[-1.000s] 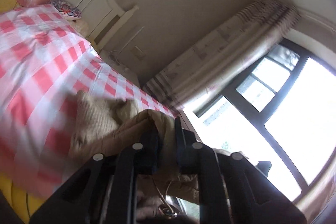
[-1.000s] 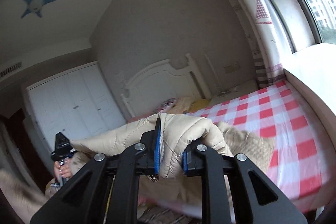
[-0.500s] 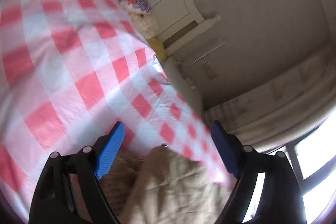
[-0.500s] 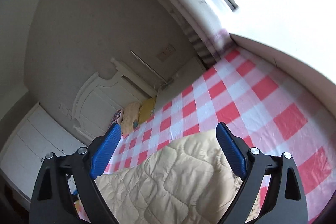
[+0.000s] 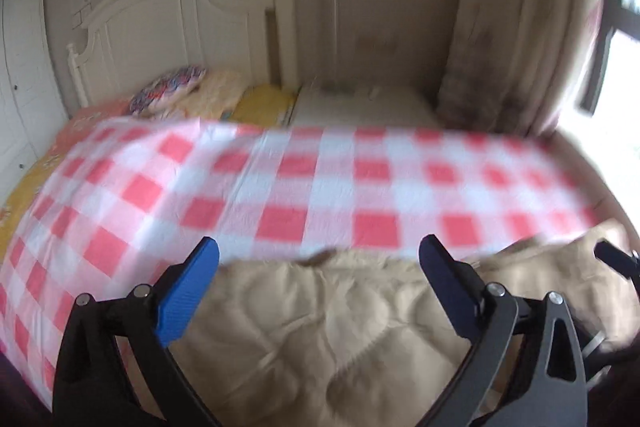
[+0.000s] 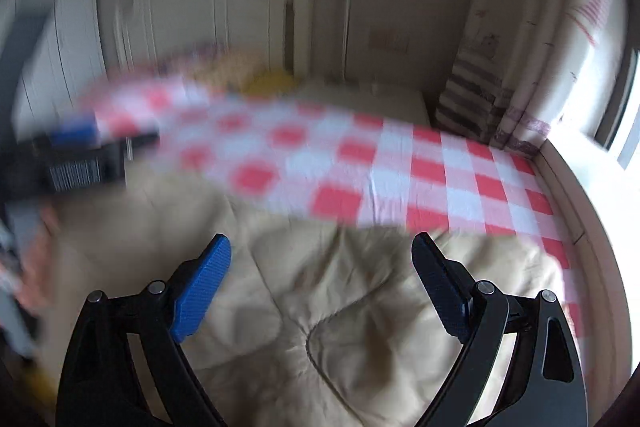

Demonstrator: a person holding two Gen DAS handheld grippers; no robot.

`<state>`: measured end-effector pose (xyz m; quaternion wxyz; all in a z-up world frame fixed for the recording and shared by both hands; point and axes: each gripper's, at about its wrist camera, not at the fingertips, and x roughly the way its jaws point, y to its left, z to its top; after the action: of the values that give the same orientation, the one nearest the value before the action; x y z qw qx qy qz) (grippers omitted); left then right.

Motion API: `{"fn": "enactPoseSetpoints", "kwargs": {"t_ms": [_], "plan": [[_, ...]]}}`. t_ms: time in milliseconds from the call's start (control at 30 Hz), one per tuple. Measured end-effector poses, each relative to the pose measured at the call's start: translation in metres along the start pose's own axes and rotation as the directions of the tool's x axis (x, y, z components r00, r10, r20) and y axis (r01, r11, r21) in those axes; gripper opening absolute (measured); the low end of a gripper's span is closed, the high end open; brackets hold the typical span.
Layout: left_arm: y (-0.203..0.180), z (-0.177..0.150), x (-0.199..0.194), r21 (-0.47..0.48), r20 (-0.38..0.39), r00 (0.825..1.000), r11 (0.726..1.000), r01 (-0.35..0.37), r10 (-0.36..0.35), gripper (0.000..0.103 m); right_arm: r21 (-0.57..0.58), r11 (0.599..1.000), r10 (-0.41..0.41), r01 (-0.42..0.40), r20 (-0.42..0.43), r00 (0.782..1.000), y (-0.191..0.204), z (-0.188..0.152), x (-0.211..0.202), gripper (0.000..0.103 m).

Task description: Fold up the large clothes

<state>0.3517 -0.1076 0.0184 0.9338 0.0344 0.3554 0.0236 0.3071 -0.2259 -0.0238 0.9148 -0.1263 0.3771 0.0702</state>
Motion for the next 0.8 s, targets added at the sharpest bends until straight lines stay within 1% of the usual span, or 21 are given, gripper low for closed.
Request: {"fn": "enactPoseSetpoints", "kwargs": {"t_ms": [33,67,100,133,167,267,400,533,600,633,700,733,767,800], "plan": [[-0.005,-0.013,0.030,0.030,-0.049,0.997,0.998,-0.056,0.058,0.101,-0.055,0.998,-0.008,0.005,-0.056,0.998,0.011,-0.014,0.023,0.094],[-0.006,-0.025,0.054,0.050,-0.093,0.993,0.997,-0.061,0.066,0.101,-0.029,0.999,0.021,-0.024,-0.106,0.994,0.010,-0.017,0.035,0.094],[-0.003,-0.032,0.072,0.052,-0.152,0.986,0.997,-0.059,0.066,0.101,0.011,0.999,0.034,-0.033,-0.103,0.994,0.002,-0.015,0.033,0.094],[0.002,-0.032,0.082,0.022,-0.205,0.978,0.999,-0.024,0.028,0.101,0.026,0.999,0.037,-0.034,-0.111,0.993,-0.001,-0.013,0.035,0.095],[0.009,-0.029,0.082,-0.012,-0.200,0.980,1.000,0.001,-0.003,0.101,0.021,0.999,0.043,-0.041,-0.134,0.990,-0.001,-0.015,0.041,0.095],[0.015,-0.032,0.090,-0.019,-0.224,0.974,1.000,0.022,-0.026,0.101,0.036,0.997,0.068,-0.063,-0.157,0.985,-0.002,-0.015,0.047,0.097],[0.007,-0.034,0.088,0.015,-0.221,0.975,1.000,-0.014,0.017,0.101,0.038,0.997,0.072,-0.067,-0.169,0.983,-0.003,-0.016,0.051,0.097],[0.009,-0.032,0.085,0.003,-0.230,0.973,1.000,-0.002,0.002,0.101,0.038,0.997,0.075,-0.070,-0.171,0.982,-0.002,-0.015,0.045,0.097],[0.008,-0.031,0.087,0.003,-0.230,0.973,1.000,-0.002,0.003,0.101,0.034,0.997,0.075,-0.069,-0.197,0.978,-0.002,-0.009,0.034,0.097],[0.008,-0.031,0.087,0.003,-0.229,0.973,1.000,-0.004,0.004,0.101,0.030,0.998,0.063,-0.058,-0.191,0.980,-0.001,-0.006,0.024,0.097],[0.008,-0.031,0.088,0.000,-0.229,0.973,1.000,-0.001,0.001,0.101,0.039,0.996,0.085,-0.081,-0.110,0.990,0.003,0.000,-0.005,0.097],[0.008,-0.031,0.088,-0.002,-0.229,0.973,1.000,0.001,-0.002,0.101,0.031,0.994,0.106,-0.104,-0.047,0.993,0.009,0.001,-0.025,0.097],[0.009,-0.031,0.088,-0.004,-0.229,0.973,1.000,0.003,-0.004,0.101,0.012,0.994,0.112,-0.112,-0.014,0.994,0.016,0.001,-0.037,0.097],[0.009,-0.031,0.088,-0.007,-0.229,0.973,1.000,0.004,-0.006,0.101,-0.016,0.994,0.110,-0.110,-0.006,0.994,0.026,-0.002,-0.042,0.097]]}}
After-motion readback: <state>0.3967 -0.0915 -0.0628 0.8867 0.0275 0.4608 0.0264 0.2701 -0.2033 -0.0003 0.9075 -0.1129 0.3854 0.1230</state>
